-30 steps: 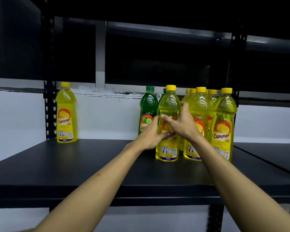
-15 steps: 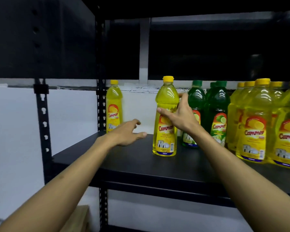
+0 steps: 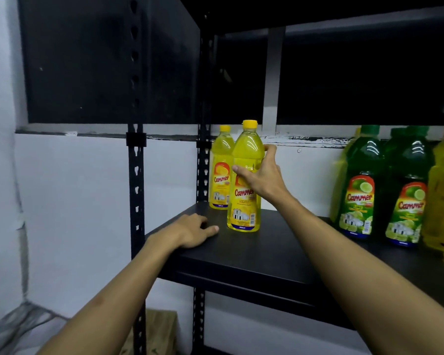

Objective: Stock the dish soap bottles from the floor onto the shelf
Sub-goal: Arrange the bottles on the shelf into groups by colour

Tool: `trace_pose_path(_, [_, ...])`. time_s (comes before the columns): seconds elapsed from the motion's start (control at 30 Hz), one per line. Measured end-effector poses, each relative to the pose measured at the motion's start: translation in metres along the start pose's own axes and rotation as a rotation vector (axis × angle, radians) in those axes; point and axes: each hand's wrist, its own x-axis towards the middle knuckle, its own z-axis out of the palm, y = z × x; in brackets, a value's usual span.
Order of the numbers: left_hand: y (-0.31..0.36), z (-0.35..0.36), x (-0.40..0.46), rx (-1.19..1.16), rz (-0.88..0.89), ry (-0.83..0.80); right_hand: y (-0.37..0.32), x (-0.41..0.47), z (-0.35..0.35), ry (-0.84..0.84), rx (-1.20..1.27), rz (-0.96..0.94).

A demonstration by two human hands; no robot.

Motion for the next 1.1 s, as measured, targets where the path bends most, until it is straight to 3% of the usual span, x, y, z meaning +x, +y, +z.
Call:
trace_pose_path(0.53, [-0.006,0.009,0.004,-0.029,0.001,0.038,0.009,0.033,0.073,-0.036,0.061,-0.023])
trace_pose_path(1.1, [-0.007,0.010,0.008,-0.039,-0.001,0.044,0.020,0.048,0.091,-0.042,0.060,0.000])
